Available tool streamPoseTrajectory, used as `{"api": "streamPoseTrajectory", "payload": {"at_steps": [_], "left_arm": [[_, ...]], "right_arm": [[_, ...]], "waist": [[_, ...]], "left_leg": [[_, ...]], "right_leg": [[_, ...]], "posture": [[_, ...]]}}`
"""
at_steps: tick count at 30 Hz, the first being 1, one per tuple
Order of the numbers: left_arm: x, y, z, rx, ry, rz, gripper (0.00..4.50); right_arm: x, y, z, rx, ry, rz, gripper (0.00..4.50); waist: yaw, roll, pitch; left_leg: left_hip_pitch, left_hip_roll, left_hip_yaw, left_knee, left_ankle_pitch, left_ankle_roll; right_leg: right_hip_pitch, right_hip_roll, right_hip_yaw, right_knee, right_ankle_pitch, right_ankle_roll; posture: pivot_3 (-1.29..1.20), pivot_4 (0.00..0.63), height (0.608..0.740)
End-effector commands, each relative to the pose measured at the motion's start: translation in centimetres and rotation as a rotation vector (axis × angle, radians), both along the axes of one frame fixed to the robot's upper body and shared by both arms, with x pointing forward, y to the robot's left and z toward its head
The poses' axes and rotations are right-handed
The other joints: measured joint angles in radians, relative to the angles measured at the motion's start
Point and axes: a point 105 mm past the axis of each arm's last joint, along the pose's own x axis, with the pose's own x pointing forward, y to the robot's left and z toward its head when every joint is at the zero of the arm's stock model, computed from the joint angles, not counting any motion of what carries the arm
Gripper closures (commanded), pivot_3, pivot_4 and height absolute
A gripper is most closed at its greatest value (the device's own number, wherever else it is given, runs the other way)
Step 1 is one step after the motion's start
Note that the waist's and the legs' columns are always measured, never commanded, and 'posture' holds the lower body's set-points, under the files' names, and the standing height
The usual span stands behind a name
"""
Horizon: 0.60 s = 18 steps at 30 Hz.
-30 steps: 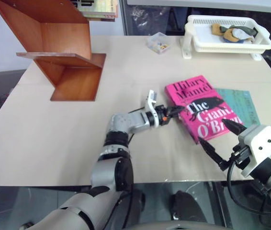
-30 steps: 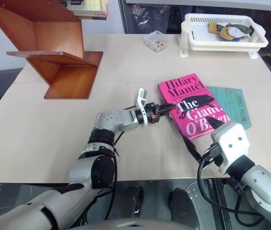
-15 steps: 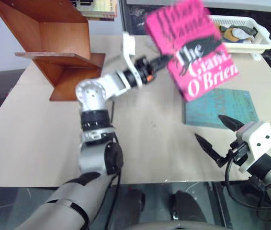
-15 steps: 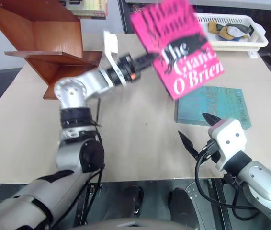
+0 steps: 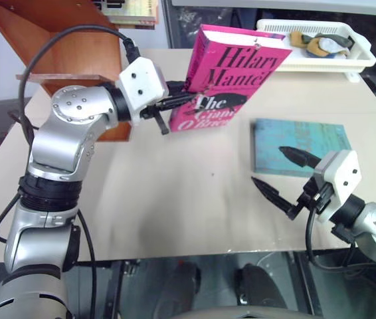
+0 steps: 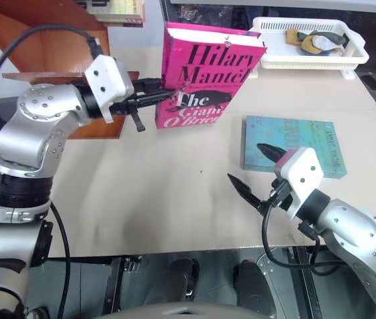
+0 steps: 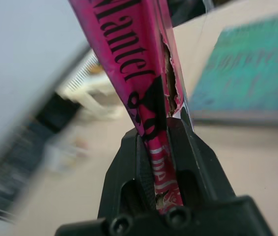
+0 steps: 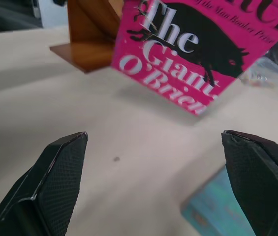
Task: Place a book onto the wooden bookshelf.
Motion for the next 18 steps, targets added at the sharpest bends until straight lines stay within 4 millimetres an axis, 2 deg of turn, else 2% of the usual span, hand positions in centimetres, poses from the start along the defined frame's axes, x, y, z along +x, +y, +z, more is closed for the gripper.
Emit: {"api": "streamPoseTrajectory", "payload": {"at_steps": [1,5,13,15,18], "left_arm": [[-2.0,0.9,4.5,0.171,-0.334,-0.014,4.35],[-2.4,2.3,7.7,0.370,-0.499,0.048,4.35],[-0.9,7.4,10.3,0.605,-0.561,0.248,4.35],[-0.5,9.6,11.1,0.670,-0.539,0.331,4.35],[0.7,13.8,10.4,0.761,-0.454,0.462,4.35]], "right_arm": [[0.6,0.9,1.0,0.016,-0.040,0.077,0.00],[1.6,1.8,1.3,0.024,-0.054,0.140,0.00],[2.9,2.9,1.5,0.038,-0.078,0.213,0.00],[3.2,3.1,1.5,0.042,-0.089,0.224,0.00],[3.5,3.4,1.9,0.058,-0.118,0.232,0.00]], "waist": [[-0.005,-0.001,0.001],[-0.009,-0.001,0.001],[-0.015,0.002,0.003],[-0.013,0.001,0.004],[-0.020,0.001,0.005]], "left_leg": [[0.000,0.000,0.000,0.000,0.000,0.000],[0.000,0.000,0.000,0.000,-0.002,0.004],[0.001,0.000,0.001,0.000,-0.003,0.005],[0.000,0.000,0.000,0.001,-0.003,0.005],[-0.001,-0.001,0.000,0.002,-0.003,0.005]], "right_leg": [[0.000,0.000,0.000,0.000,0.000,0.000],[0.000,0.001,-0.004,0.001,0.000,0.000],[-0.001,0.003,-0.004,0.003,0.000,0.000],[-0.001,0.003,-0.005,0.002,0.000,0.000],[-0.001,0.003,-0.005,0.002,0.000,0.001]], "posture": [[0.00,0.150,0.740],[0.00,0.150,0.740],[0.00,0.150,0.740],[0.00,0.150,0.740],[0.00,0.150,0.740]]}}
